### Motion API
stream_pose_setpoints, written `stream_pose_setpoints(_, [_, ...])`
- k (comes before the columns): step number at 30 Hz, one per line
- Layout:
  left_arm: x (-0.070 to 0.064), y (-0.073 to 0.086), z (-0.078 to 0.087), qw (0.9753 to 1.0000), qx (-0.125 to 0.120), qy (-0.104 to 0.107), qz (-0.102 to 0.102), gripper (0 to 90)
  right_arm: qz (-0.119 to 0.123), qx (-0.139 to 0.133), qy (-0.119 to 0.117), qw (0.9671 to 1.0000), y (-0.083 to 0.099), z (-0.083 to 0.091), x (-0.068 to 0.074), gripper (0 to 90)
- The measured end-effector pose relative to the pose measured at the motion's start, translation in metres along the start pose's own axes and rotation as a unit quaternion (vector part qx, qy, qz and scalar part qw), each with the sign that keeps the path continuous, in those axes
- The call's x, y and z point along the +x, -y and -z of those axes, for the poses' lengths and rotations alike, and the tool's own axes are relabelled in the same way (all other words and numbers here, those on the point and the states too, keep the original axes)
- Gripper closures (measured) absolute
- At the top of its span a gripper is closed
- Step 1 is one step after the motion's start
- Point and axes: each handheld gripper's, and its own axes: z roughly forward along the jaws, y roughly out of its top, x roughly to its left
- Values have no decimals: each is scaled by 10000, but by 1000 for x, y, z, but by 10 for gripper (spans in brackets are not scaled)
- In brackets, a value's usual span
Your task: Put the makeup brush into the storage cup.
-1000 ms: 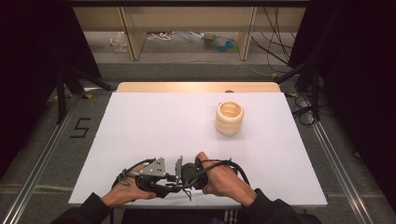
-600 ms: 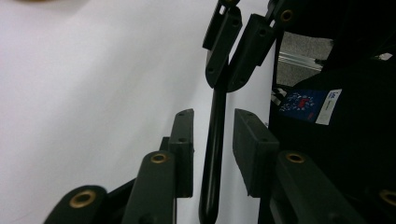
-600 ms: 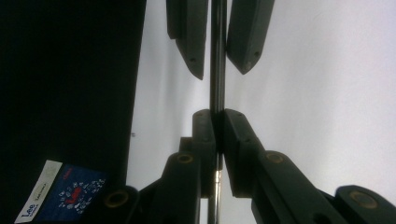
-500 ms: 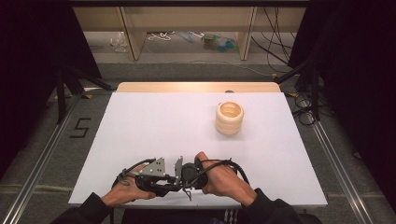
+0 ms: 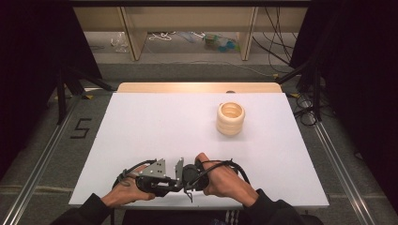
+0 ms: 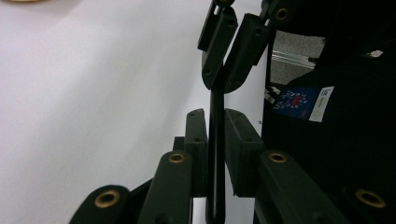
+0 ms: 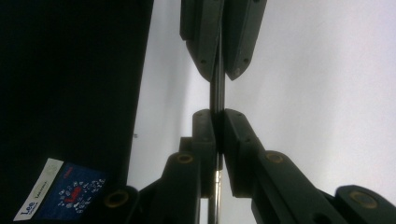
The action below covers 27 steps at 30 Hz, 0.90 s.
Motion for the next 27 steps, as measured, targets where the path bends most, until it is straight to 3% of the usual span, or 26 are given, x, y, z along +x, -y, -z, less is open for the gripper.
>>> stream_pose_setpoints(1, [-1, 0, -1, 9999, -82, 61, 84, 814, 4, -6, -6, 10000, 0, 0, 0, 836])
stream_pose_setpoints(5, [-2, 1, 0, 9999, -119, 103, 65, 829, 219, -122, 28, 9997, 0, -1, -1, 836])
stream_pose_setpoints(6, [-2, 0, 1, 9999, -87, 118, 14, 830, 81, -20, -30, 10000, 0, 0, 2, 835])
stream_pose_setpoints(8, [0, 0, 3, 9999, -36, 114, -54, 831, 126, -52, -4, 9999, 0, 1, 1, 830])
stream_pose_setpoints(9, [-1, 0, 4, 9998, -156, 90, -11, 831, 39, -25, -32, 10000, 0, 3, 1, 747])
stream_pose_setpoints(10, [-1, 0, 4, 9998, -156, 90, -11, 832, 39, -25, -32, 10000, 0, 3, 1, 747])
stream_pose_setpoints(11, [-1, 0, 3, 9996, -249, 118, 106, 832, 34, -61, 11, 10000, 1, 4, 0, 689])
stream_pose_setpoints(13, [2, 0, 7, 9997, -218, 3, 67, 832, 58, -265, 235, 9994, 2, 9, -3, 618])
stream_pose_setpoints(14, [3, 0, 8, 9997, -223, -78, 65, 832, -167, -246, 274, 9992, 3, 14, -3, 579])
stream_pose_setpoints(17, [6, 0, 12, 9989, -360, -250, 192, 832, -588, -747, 497, 9942, 11, 27, -8, 461])
stream_pose_setpoints(18, [7, 0, 13, 9982, -413, -347, 255, 832, -769, -935, 565, 9910, 15, 32, -10, 434])
stream_pose_setpoints(19, [10, 1, 16, 9976, -450, -429, 307, 832, -1126, -1381, 590, 9822, 24, 40, -15, 390])
stream_pose_setpoints(20, [10, 1, 16, 9976, -450, -429, 307, 832, -1126, -1381, 590, 9822, 24, 40, -15, 390])
stream_pose_setpoints(21, [10, 1, 17, 9965, -518, -522, 391, 832, -1320, -1564, 785, 9757, 29, 42, -16, 361])
stream_pose_setpoints(22, [11, 1, 18, 9957, -581, -581, 419, 832, -1556, -1737, 896, 9683, 34, 44, -18, 335])
stream_pose_setpoints(23, [12, 1, 19, 9949, -623, -646, 452, 831, -2072, -2074, 990, 9509, 44, 47, -21, 311])
stream_pose_setpoints(24, [13, 0, 20, 9939, -661, -749, 476, 831, -2072, -2074, 990, 9509, 44, 47, -21, 311])
stream_pose_setpoints(27, [15, 0, 23, 9901, -836, -946, 611, 832, -2672, -2526, 1162, 9226, 58, 48, -25, 263])
